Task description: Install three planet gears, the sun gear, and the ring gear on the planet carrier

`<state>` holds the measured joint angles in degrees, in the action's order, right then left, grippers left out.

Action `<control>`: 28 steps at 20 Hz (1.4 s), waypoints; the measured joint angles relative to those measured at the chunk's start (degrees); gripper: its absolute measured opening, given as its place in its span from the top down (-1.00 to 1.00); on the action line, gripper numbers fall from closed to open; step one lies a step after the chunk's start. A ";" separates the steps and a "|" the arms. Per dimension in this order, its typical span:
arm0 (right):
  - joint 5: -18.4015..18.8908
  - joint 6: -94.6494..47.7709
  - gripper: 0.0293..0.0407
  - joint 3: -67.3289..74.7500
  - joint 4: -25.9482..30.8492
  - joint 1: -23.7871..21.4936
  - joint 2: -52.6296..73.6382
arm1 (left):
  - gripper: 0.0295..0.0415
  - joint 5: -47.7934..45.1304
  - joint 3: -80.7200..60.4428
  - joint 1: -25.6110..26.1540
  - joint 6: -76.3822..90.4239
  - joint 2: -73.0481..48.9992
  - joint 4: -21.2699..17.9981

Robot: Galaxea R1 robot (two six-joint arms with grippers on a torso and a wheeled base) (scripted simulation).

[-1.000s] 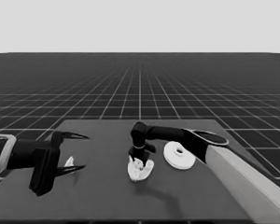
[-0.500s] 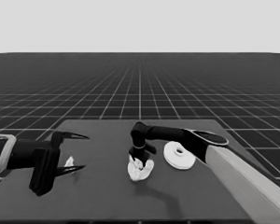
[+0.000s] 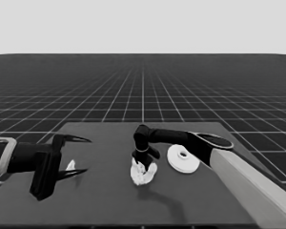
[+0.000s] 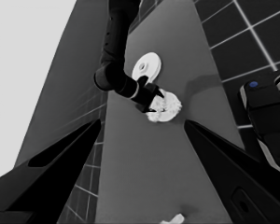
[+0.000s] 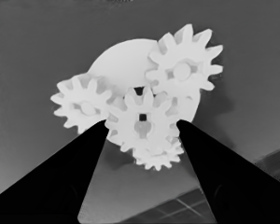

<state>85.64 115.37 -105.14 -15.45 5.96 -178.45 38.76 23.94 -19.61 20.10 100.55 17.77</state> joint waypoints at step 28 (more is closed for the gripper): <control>0.00 16.80 0.72 0.00 0.00 0.00 0.00 | -0.49 0.00 0.00 0.00 0.00 0.00 0.00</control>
<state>85.65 132.17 -105.15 -15.45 5.95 -178.44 38.76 23.94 -19.61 20.10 100.55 17.77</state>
